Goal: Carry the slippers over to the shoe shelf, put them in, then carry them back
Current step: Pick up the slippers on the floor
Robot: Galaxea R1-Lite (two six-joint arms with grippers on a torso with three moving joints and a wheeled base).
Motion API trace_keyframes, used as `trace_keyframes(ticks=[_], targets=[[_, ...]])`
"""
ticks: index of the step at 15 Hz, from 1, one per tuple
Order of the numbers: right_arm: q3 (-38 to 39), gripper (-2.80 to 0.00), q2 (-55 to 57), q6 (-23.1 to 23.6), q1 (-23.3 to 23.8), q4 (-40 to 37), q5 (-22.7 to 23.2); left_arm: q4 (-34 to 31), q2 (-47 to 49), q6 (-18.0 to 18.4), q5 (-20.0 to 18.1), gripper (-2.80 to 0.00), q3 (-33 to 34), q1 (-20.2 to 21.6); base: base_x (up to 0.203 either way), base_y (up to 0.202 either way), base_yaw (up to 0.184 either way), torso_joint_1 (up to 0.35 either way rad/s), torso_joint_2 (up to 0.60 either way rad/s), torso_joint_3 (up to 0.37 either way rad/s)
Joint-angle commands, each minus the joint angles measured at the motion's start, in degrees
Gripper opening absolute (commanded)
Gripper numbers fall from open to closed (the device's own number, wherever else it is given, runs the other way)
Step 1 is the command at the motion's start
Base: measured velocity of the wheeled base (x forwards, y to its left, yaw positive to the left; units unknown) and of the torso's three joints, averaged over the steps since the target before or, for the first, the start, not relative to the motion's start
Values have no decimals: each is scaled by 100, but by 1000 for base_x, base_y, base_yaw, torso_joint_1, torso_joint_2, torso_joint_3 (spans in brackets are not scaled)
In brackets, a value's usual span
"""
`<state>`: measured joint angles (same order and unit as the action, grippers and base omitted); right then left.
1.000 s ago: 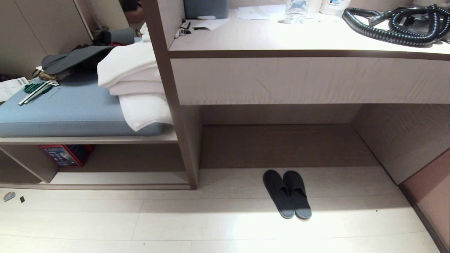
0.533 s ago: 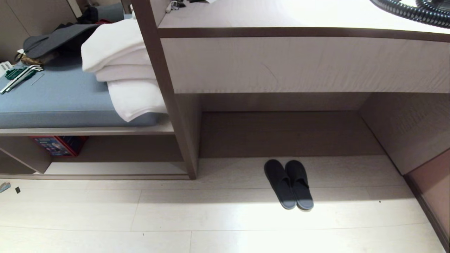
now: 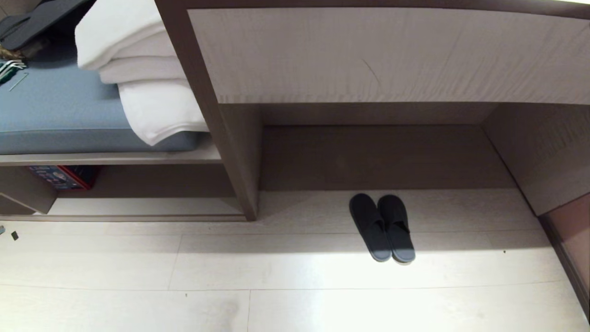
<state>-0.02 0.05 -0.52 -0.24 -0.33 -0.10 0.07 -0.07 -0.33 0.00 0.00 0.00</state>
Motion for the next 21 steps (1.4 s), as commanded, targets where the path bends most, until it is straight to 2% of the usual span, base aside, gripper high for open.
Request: trace_keyframes(ticks=[1, 21], targets=[[2, -280, 4, -1, -2, -2, 2, 1, 7, -2, 0, -280, 0, 0, 0, 0, 0, -2, 7, -184], [-4, -280, 4, -1, -2, -2, 2, 1, -1, -2, 0, -280, 0, 0, 0, 0, 0, 3, 4, -197]])
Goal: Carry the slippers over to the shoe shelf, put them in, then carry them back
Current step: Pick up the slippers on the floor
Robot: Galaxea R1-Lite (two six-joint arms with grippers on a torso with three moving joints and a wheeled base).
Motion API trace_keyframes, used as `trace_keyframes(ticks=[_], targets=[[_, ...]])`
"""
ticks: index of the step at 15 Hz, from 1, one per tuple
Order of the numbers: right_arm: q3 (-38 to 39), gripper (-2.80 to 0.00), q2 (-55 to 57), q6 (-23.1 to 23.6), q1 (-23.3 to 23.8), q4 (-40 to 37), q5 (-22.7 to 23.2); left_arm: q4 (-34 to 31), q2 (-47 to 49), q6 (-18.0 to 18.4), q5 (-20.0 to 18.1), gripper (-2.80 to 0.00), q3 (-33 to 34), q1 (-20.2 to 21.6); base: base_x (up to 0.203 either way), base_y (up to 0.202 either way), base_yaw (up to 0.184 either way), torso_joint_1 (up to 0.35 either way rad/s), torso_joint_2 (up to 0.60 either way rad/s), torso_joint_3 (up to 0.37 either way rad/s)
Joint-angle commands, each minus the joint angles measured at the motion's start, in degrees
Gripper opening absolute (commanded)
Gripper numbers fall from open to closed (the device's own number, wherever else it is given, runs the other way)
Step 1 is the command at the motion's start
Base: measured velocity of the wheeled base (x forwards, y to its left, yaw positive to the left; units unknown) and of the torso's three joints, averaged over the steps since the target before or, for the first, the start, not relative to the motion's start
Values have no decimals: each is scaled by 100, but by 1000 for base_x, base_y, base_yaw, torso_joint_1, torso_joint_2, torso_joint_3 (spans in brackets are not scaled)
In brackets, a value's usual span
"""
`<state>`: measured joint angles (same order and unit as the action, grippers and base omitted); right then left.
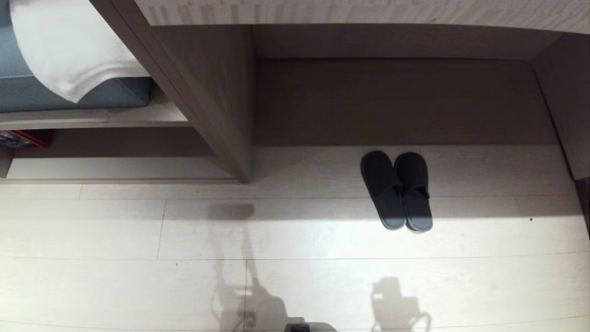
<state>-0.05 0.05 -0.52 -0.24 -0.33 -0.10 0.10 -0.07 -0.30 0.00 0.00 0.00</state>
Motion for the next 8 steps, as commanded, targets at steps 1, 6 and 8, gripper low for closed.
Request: trace_keyframes(ticks=[1, 6, 8], targets=[[5, -280, 4, 0, -2, -2, 1, -1, 7, -5, 0, -280, 0, 0, 0, 0, 0, 6, -2, -192], [-1, -280, 4, 0, -2, -2, 1, -1, -1, -5, 0, -280, 0, 0, 0, 0, 0, 1, 2, -196], [-3, -280, 4, 0, -2, -2, 1, -1, -1, -5, 0, -280, 0, 0, 0, 0, 0, 0, 5, -197]])
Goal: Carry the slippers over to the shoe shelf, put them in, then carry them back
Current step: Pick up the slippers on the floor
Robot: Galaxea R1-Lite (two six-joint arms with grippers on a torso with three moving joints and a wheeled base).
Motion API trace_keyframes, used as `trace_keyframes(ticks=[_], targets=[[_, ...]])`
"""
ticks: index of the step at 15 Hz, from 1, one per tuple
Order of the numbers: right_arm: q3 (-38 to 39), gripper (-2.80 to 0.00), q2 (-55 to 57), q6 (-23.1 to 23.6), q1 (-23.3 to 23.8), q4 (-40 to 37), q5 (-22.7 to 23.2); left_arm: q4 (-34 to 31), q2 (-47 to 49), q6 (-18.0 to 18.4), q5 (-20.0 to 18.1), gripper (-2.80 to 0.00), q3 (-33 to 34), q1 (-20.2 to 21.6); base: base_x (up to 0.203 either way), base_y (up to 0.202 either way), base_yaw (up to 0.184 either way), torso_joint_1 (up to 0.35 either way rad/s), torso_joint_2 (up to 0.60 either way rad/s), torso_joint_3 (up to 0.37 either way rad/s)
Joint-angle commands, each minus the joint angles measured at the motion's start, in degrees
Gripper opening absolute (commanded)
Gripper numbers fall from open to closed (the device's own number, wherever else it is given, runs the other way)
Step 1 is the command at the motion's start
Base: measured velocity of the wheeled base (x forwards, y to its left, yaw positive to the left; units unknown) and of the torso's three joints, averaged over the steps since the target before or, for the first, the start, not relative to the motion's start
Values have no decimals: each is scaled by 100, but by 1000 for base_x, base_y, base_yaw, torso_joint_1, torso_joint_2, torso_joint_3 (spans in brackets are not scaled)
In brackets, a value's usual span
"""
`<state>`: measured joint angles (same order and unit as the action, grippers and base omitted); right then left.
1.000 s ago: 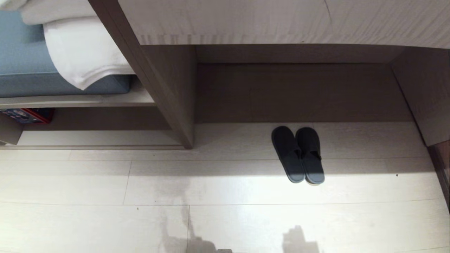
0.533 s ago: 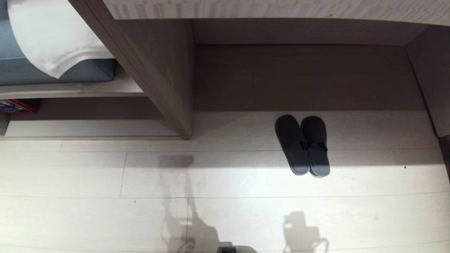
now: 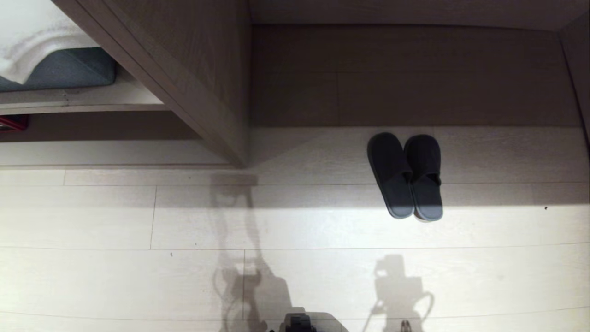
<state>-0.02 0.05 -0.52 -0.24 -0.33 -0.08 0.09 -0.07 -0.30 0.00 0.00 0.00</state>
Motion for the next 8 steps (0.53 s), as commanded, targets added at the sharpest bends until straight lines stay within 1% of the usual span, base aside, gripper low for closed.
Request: trace_keyframes(ticks=[1, 8], targets=[[-1, -280, 4, 0, -2, -2, -1, 0, -1, -5, 0, -280, 0, 0, 0, 0, 0, -2, 5, -203], [-1, -280, 4, 0, -2, -2, -1, 0, -1, -5, 0, -280, 0, 0, 0, 0, 0, 2, 1, -197]])
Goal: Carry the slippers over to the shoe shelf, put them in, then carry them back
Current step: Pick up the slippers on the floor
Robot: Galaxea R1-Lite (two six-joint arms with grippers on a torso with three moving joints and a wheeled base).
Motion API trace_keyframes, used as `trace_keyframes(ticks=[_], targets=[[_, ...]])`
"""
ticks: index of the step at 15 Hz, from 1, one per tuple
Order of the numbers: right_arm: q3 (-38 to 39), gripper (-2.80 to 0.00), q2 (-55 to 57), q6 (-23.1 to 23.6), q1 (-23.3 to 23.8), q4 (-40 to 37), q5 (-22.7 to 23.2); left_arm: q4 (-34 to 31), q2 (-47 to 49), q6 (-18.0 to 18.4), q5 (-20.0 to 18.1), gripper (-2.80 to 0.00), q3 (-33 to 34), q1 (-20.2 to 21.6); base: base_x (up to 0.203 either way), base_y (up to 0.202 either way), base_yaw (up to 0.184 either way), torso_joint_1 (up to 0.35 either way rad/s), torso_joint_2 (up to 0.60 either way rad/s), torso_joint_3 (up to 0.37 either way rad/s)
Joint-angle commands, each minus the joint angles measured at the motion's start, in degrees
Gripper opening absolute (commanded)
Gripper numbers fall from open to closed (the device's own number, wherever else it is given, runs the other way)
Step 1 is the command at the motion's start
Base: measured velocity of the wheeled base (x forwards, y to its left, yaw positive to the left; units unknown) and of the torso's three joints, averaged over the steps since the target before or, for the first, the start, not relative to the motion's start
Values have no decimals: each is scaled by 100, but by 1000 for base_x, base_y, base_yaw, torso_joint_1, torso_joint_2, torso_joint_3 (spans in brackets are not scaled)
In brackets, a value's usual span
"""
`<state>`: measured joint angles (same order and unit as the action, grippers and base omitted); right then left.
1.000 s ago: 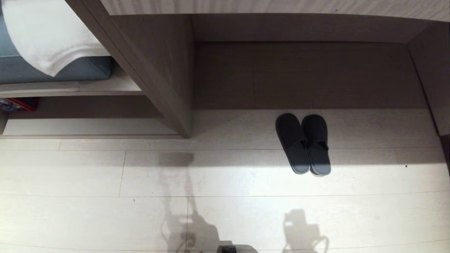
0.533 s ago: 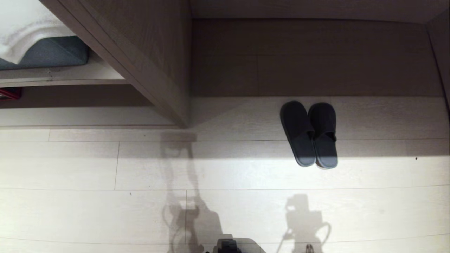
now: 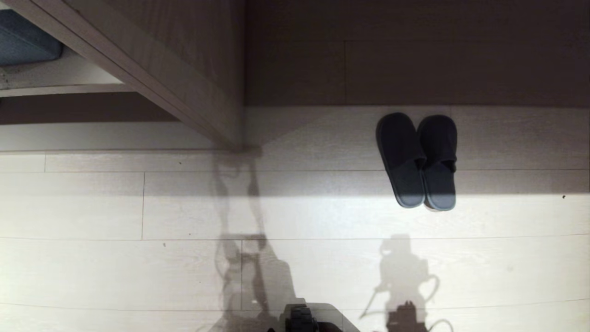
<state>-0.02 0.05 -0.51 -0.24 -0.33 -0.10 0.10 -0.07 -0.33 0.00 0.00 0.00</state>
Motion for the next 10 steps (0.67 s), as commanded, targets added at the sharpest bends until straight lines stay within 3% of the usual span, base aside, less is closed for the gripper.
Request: trace_keyframes(ticks=[1, 10], targets=[[-5, -280, 4, -2, -2, -2, 1, -1, -1, -2, 0, -280, 0, 0, 0, 0, 0, 1, -2, -194], [-5, -280, 4, -2, -2, -2, 1, -1, -1, -2, 0, -280, 0, 0, 0, 0, 0, 3, 3, -198]])
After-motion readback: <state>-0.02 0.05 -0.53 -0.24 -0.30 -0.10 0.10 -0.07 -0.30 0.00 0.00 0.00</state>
